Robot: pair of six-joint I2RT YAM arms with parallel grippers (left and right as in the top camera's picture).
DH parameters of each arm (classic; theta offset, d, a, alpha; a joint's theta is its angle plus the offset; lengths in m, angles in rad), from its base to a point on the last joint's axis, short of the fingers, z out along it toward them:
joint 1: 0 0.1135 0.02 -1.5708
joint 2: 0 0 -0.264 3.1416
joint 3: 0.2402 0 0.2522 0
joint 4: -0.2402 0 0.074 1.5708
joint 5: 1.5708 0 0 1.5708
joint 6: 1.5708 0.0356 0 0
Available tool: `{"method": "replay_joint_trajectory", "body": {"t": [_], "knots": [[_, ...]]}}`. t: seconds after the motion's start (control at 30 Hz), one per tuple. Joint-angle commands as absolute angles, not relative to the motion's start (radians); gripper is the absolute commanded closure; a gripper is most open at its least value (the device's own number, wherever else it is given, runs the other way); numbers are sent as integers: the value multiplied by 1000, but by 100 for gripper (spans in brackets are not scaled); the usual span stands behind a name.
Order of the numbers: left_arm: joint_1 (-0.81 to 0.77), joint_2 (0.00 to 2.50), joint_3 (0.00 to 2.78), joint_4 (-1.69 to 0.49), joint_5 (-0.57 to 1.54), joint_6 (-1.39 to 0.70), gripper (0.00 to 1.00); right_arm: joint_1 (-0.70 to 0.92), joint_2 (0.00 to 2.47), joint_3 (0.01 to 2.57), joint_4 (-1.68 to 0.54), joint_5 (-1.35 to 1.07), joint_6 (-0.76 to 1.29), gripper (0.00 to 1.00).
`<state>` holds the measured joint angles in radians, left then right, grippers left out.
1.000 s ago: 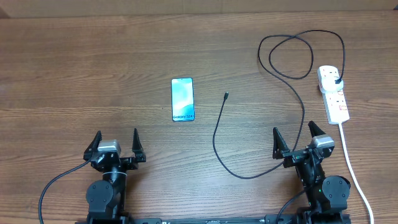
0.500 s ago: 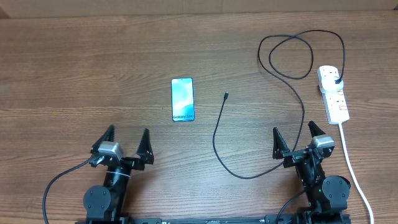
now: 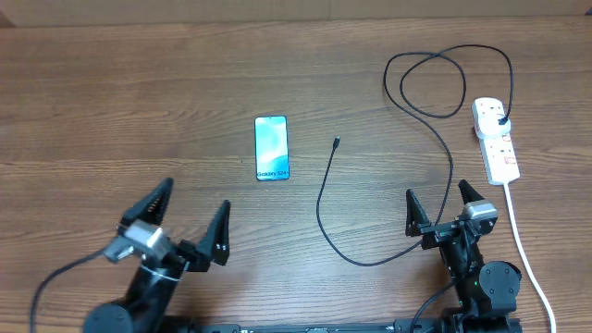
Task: Plug charger to phone and switch on socket
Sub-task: 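Move the left gripper over the smartphone and lower toward it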
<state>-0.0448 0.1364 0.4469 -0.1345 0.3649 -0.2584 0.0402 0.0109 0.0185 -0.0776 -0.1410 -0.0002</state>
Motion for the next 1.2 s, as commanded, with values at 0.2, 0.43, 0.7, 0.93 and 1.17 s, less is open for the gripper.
{"method": "replay_joint_trajectory", "body": {"t": [0.2, 0.43, 0.7, 0.93, 1.17], "knots": [[-39, 952, 1388, -1019, 489, -144, 0, 45, 3, 8, -73, -131, -1, 0], [-128, 1220, 1552, -1189, 492, -261, 0, 45, 3, 8, -73, -131, -1, 0], [-376, 1600, 1822, -1564, -102, -562, 0, 45, 3, 8, -73, -131, -1, 0], [-379, 1851, 1892, -1477, 17, -559, 0, 45, 3, 8, -73, -131, -1, 0], [-387, 1937, 1885, -1393, 8, -517, 0, 45, 3, 8, -73, -131, -1, 0]]}}
